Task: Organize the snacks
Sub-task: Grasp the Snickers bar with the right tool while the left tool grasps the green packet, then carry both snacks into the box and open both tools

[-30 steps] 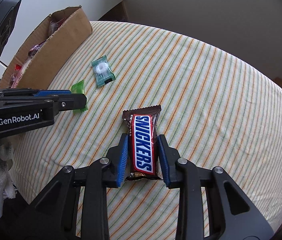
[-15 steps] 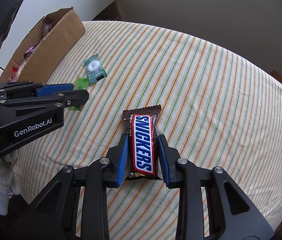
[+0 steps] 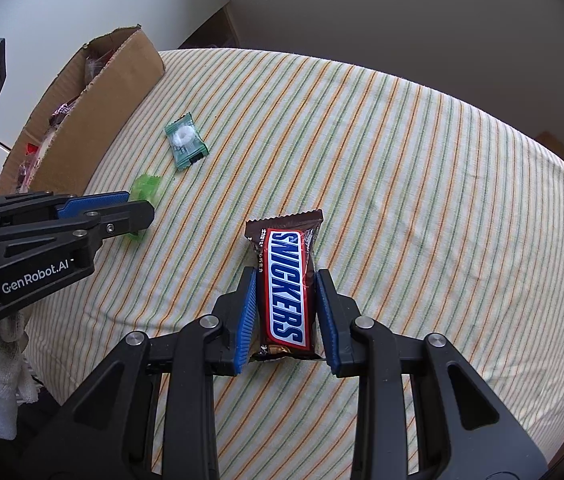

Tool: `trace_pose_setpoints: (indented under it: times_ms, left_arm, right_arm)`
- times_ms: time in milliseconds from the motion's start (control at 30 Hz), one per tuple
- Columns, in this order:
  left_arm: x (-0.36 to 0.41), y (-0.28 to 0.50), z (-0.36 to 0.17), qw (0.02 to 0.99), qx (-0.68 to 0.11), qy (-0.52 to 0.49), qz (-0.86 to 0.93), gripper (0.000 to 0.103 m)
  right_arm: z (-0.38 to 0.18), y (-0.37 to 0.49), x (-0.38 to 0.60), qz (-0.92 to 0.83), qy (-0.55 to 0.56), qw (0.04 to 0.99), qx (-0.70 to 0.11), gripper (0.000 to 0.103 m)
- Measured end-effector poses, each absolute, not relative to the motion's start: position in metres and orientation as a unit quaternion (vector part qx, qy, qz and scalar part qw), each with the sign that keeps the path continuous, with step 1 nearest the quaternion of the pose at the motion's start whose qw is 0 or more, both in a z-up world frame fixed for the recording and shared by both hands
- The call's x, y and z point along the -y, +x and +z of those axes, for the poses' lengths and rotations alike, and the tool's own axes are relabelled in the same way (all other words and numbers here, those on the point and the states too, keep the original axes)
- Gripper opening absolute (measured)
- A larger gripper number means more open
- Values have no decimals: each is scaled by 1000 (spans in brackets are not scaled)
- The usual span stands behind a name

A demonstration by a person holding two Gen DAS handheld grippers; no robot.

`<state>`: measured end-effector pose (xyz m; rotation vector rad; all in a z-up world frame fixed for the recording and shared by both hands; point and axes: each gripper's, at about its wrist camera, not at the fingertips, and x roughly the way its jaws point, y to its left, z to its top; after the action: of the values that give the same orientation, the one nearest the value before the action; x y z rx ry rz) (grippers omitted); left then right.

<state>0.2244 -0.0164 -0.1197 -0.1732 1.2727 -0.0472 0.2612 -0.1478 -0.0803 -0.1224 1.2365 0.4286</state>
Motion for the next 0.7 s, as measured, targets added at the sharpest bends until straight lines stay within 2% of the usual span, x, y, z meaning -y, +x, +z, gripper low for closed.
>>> trace_pose_setpoints:
  times_ms: [267,700]
  left_arm:
    - [24,219,-94,815,-574,-75,-30,20]
    - [-11,189,-46,848,-524,-77,-20,20]
  right_arm:
    - [-61,259,148,205,-54,802,-559,30]
    - [-14,254,124,234,-68,819,-520,30]
